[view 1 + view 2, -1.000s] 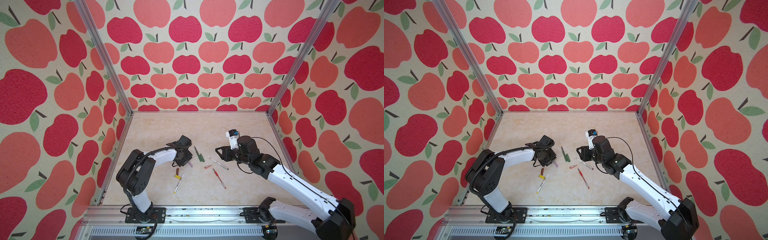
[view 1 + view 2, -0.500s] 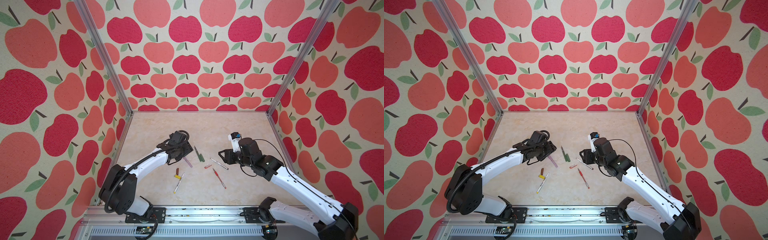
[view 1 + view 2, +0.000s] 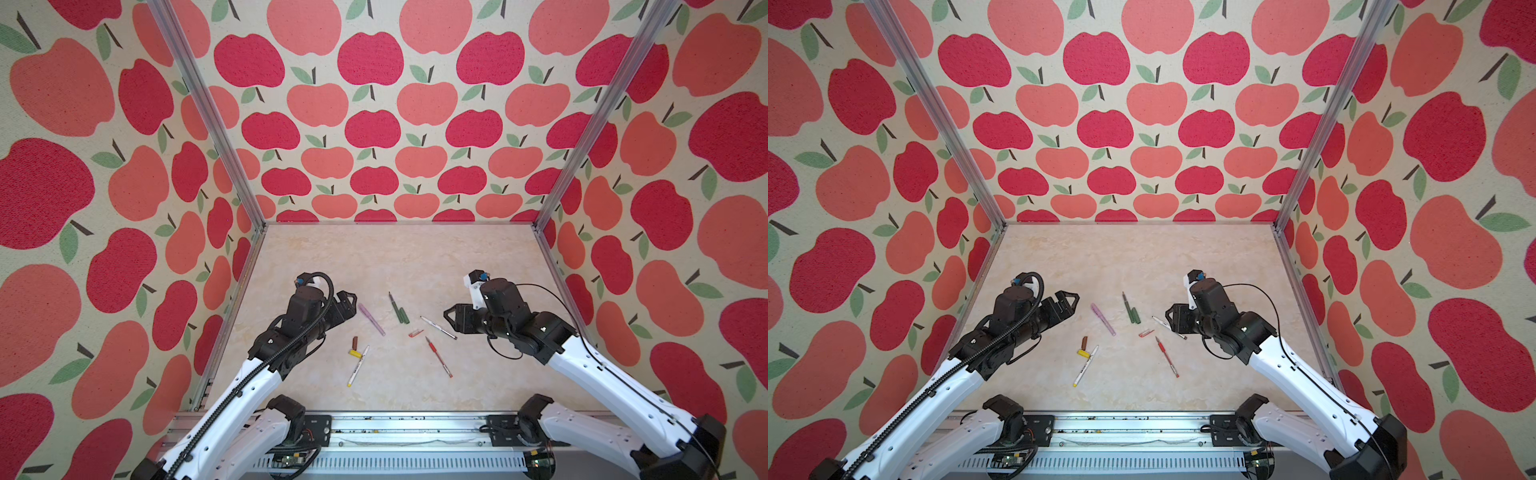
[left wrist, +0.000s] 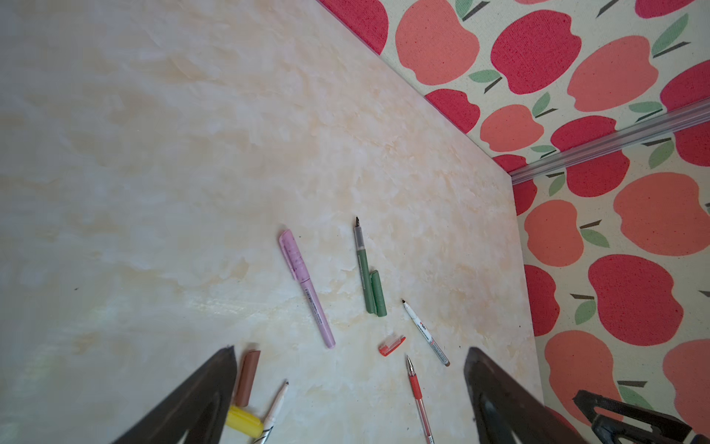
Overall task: Insert the pens into the pen caps
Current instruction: 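Move the right gripper down over the red gel pen while the left gripper withdraws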
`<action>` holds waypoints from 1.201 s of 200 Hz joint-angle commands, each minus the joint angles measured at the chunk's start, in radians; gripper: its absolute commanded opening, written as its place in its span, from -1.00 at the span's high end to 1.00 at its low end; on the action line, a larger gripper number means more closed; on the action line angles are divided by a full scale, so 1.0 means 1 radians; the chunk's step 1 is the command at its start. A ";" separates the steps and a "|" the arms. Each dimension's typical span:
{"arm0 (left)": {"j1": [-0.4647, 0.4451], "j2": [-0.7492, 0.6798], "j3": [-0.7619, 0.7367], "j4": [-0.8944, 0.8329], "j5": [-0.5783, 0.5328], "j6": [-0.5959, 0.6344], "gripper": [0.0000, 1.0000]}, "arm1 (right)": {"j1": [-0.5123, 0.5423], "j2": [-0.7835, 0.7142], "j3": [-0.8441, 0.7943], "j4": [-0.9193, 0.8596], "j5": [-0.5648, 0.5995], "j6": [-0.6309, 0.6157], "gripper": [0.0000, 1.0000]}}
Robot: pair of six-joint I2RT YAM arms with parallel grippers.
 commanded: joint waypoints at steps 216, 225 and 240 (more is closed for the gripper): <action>-0.441 0.113 0.033 -0.122 -0.151 0.096 -0.87 | 0.165 0.396 0.008 -0.092 0.114 -0.105 -0.02; -0.426 0.090 0.009 -0.094 -0.139 0.094 -0.88 | 0.184 0.443 0.025 -0.100 0.132 -0.106 0.00; -0.386 0.075 -0.010 -0.057 -0.101 0.104 -0.88 | 0.212 0.510 0.058 -0.106 0.147 -0.108 0.02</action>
